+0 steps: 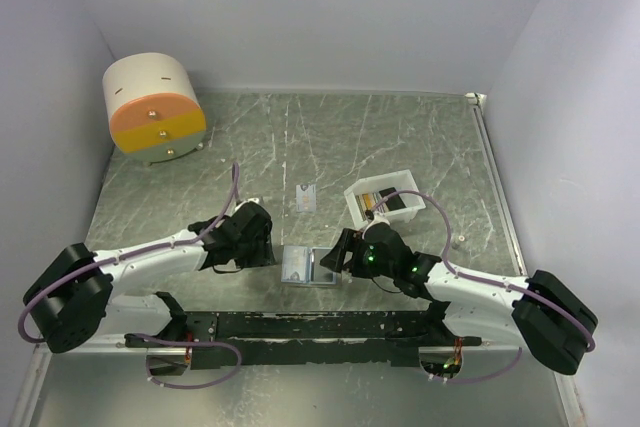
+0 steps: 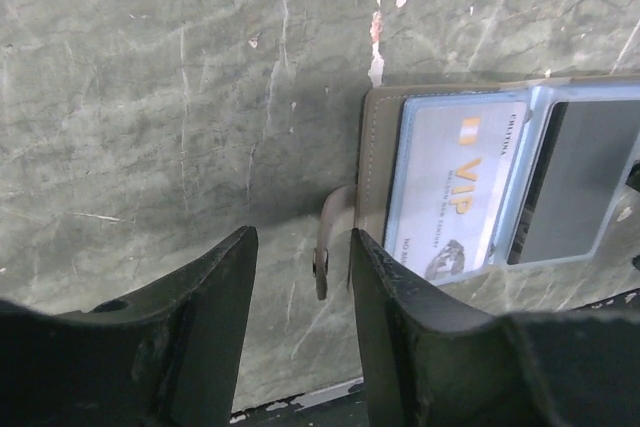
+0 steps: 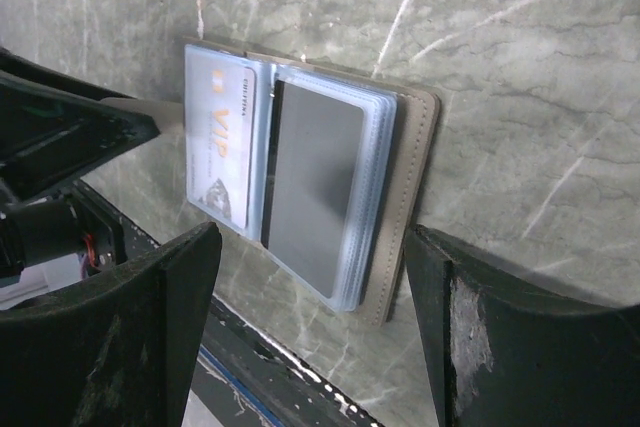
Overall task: Put the credit cards into the card holder
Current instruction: Close the card holder at the center of the board.
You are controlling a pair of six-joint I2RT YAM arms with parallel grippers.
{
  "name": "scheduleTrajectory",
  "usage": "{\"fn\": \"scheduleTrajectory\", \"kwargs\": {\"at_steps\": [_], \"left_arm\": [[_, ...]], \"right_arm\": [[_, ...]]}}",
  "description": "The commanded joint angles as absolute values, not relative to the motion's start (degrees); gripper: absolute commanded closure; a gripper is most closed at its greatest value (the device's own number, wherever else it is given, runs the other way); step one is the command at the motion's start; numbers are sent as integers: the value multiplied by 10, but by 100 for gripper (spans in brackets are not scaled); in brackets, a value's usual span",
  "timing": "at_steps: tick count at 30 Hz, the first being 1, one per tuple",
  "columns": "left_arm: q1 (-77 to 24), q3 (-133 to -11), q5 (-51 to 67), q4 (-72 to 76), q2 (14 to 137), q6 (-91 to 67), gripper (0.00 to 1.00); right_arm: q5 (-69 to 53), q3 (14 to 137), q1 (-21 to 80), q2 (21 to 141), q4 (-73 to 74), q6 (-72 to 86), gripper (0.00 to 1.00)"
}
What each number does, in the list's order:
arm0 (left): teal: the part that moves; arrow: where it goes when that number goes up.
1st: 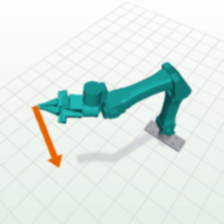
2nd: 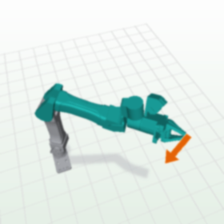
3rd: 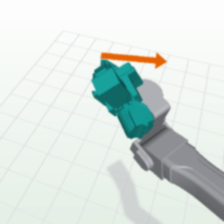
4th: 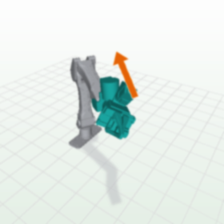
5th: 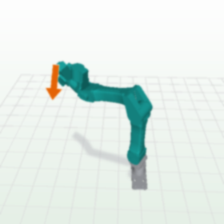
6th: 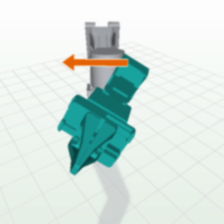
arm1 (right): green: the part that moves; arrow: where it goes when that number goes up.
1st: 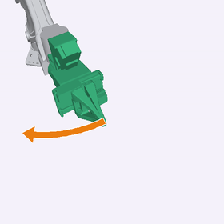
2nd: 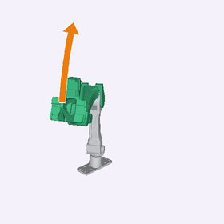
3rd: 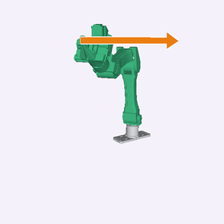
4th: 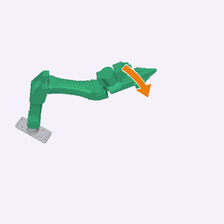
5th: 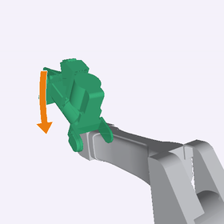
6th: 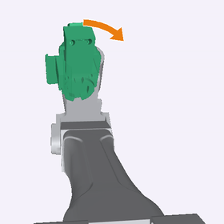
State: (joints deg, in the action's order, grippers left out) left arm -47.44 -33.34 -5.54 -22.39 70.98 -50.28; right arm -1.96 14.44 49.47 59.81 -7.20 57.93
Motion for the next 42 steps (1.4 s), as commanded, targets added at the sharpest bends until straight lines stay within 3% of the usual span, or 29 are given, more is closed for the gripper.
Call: {"fn": "scheduleTrajectory", "kwargs": {"at_steps": [1, 6, 15, 37, 39, 42], "left_arm": [[-472, -310, -25, -160, 717, -494, 50], [-472, -304, -16, -142, 721, -498, 57], [-473, -294, -7, -118, 722, -494, 92], [-480, -276, 83, 0, 769, -531, 93], [-481, -287, 89, -7, 783, -530, 93], [-481, -302, 78, -33, 793, -532, 93]], "right_arm": [[-20, 132, 498, 600, -119, 597, 25], [-13, 128, 498, 604, -130, 601, 25], [-32, 125, 498, 613, -174, 618, 25], [-124, 111, 500, 584, -314, 660, 25], [-124, 120, 499, 576, -288, 642, 26], [-55, 173, 499, 553, -125, 574, 25]]}}
